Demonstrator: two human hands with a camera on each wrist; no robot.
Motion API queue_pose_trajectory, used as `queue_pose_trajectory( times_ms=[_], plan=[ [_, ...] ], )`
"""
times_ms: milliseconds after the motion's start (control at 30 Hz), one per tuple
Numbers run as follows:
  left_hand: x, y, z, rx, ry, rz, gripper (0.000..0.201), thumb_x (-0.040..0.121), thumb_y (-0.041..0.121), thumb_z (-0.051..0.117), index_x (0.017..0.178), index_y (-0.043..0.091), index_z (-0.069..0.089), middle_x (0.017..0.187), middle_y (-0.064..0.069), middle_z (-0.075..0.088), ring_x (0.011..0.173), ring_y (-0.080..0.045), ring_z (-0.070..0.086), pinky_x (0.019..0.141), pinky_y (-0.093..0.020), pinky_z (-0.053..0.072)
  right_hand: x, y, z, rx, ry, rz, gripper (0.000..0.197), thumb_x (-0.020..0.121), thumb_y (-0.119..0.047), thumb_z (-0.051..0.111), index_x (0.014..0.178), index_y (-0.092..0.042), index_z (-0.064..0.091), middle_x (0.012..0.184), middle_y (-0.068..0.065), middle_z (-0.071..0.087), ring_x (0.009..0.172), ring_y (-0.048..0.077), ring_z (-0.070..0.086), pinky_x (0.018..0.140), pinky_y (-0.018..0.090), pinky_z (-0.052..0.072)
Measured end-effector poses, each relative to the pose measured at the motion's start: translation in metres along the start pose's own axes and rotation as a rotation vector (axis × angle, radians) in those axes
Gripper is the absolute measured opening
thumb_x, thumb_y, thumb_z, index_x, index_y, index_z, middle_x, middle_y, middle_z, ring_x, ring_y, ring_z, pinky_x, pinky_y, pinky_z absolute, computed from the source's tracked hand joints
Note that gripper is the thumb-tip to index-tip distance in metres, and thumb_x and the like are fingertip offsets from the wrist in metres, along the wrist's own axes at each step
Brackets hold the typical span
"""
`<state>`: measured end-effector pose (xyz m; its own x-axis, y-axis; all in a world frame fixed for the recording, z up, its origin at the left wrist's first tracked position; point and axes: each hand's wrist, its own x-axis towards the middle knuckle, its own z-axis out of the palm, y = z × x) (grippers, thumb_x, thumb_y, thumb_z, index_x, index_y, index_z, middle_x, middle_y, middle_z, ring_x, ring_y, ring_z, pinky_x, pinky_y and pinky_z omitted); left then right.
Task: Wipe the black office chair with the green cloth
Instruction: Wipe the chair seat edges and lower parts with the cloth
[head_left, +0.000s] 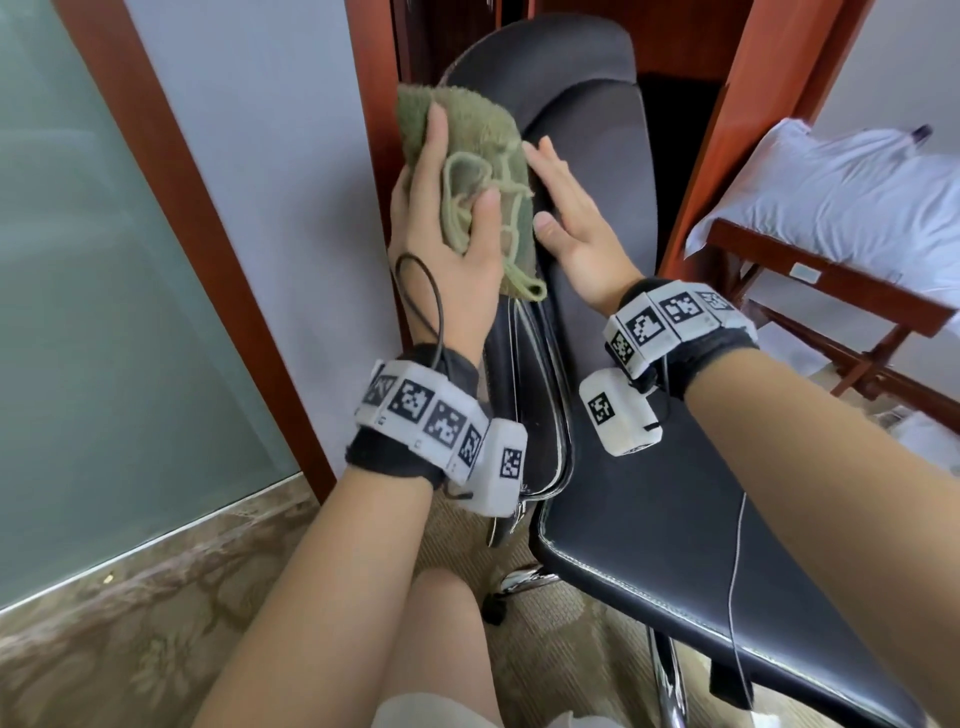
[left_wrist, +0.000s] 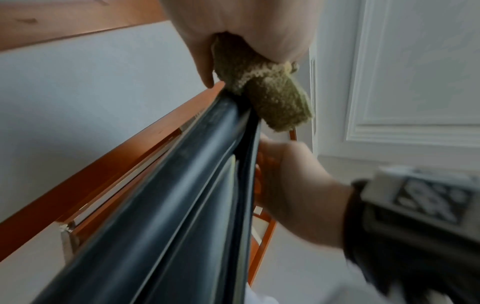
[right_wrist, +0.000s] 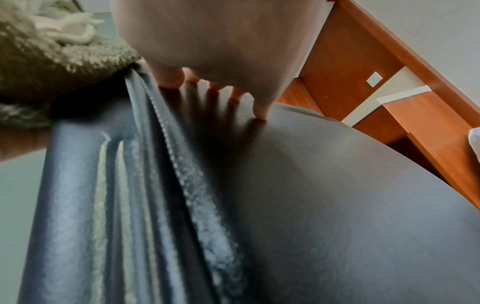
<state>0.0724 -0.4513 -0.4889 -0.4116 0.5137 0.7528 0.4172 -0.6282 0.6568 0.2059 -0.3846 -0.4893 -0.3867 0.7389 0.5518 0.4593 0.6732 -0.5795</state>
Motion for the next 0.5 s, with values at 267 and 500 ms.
queue_pose_trajectory(
  times_ms=[267,500],
  plan=[
    [-0.038,-0.01,-0.016,0.056,-0.144,0.031,0.055,0.085,0.01,0.058,0.138,0.014,0.043,0.14,-0.015,0.042,0.13,-0.022,0.042,0.108,-0.027,0.036,0.0,-0.002,-0.002,-0.006,0.004,0.023,0.057,0.095,-0.031,0.034,0.148,-0.015,0.019,0.157,0.013,0.007,0.145,0.031,0.001,0.114,0.031,0.005],
    [0.052,0.032,-0.005,0.288,-0.207,0.12,0.041,0.08,0.015,0.064,0.121,0.018,0.061,0.147,-0.012,0.034,0.132,-0.019,0.039,0.097,-0.001,0.021,0.003,-0.004,-0.005,0.156,-0.034,0.034,0.076,0.082,-0.063,0.038,0.144,-0.023,0.023,0.156,0.007,0.012,0.145,0.022,0.003,0.118,0.039,0.003]
  ],
)
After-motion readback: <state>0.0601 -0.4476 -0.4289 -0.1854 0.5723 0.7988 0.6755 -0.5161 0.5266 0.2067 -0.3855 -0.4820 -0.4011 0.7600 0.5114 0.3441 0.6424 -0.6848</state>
